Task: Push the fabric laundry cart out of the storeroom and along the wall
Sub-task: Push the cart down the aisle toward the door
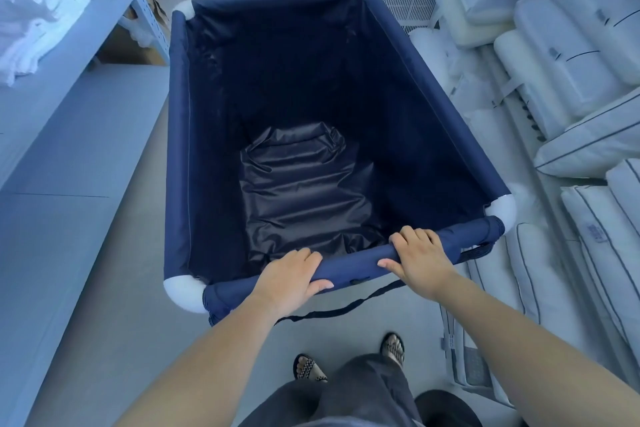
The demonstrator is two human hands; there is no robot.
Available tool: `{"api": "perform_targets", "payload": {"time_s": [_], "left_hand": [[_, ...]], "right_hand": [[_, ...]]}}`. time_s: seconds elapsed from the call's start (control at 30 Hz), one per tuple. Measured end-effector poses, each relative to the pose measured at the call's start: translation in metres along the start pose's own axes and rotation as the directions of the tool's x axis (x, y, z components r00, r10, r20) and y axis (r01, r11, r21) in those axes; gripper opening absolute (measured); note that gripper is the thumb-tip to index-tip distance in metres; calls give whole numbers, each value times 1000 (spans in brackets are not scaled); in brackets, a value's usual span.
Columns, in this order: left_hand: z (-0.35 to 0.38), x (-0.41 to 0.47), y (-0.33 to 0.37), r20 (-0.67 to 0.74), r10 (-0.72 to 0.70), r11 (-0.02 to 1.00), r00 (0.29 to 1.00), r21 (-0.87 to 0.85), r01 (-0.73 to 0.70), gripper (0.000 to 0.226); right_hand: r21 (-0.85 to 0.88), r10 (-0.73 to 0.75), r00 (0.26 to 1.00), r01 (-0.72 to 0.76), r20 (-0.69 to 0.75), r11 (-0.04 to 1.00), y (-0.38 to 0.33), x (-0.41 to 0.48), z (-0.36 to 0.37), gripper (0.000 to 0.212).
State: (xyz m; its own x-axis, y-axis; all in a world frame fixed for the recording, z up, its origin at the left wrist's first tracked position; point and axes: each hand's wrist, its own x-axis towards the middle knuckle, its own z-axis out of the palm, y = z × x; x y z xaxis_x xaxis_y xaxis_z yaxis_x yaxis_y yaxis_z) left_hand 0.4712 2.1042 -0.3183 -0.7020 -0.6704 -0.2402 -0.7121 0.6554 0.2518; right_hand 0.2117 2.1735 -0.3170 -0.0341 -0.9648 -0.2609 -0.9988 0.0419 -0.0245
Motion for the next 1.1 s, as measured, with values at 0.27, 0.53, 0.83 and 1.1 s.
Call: {"api": "perform_targets", "payload": {"time_s": [0.27, 0.53, 0.83, 1.1], "left_hand": [[-10, 18, -9, 34, -44, 999, 998, -27, 45, 43], [-24, 37, -19, 117, -81, 995, 990, -47, 87, 46], [-39, 62, -19, 180, -249, 965, 952, -41, 260, 34], [-43, 86, -24, 230, -387, 921, 893, 60, 384, 44]], "right_hand": [[15, -9, 999, 8, 49, 1000, 4, 25, -11, 55], [32, -84, 986, 80, 143, 996, 13, 54, -26, 55], [147, -194, 955, 163, 224, 976, 30, 91, -38, 52], [64, -223, 941, 214, 253, 975, 70, 129, -52, 58]]}}
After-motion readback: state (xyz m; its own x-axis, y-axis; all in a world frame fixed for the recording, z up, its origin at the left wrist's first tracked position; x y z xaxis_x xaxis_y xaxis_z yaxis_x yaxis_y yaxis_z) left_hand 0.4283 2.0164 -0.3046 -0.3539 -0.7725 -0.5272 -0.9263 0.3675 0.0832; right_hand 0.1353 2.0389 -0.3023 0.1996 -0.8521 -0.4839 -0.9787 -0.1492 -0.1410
